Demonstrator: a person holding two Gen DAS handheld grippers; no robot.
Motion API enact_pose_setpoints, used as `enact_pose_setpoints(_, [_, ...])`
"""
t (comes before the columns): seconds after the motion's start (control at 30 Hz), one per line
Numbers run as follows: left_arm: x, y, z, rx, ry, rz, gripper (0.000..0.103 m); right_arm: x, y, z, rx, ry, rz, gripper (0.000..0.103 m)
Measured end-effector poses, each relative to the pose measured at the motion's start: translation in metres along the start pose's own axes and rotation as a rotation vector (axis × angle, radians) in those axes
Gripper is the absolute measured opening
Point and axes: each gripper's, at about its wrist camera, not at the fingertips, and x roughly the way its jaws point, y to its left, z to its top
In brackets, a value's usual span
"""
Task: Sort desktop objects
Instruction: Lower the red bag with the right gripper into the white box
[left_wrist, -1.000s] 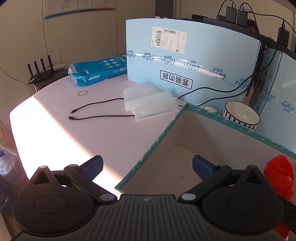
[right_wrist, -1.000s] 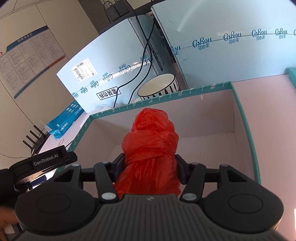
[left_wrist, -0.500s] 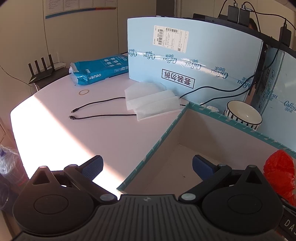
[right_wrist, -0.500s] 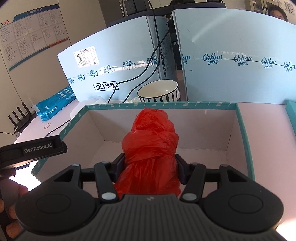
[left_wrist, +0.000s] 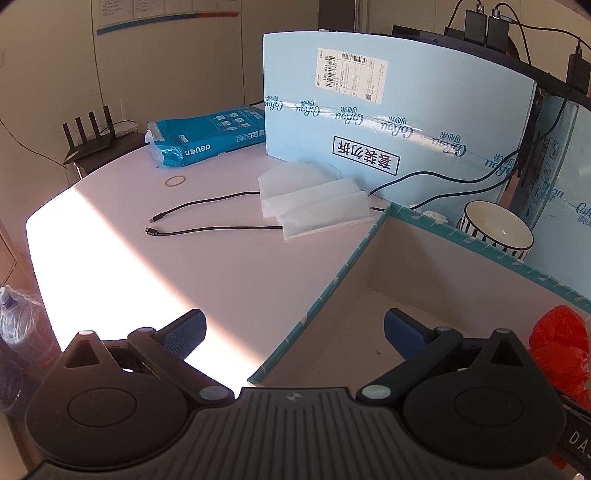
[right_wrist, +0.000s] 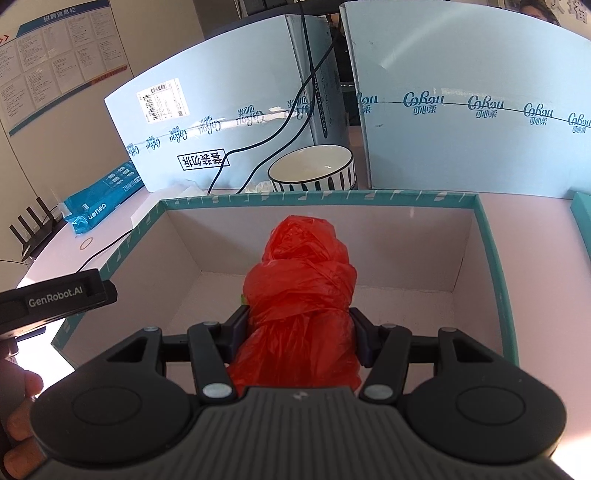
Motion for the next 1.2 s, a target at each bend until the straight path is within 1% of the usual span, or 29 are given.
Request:
enact_pose_setpoints(0.5, [-0.004, -0.004, -0.002, 0.010, -0.002, -0.009, 0.103, -0.006, -0.009, -0.001, 0.019, 0.002, -0.034, 0.059])
enact_pose_setpoints(1.2, [-0.002, -0.003, 0.000, 0.008, 0.001, -0.007, 0.103, 0.000, -0.012, -0.002, 0.039, 0.039, -0.025, 0.059])
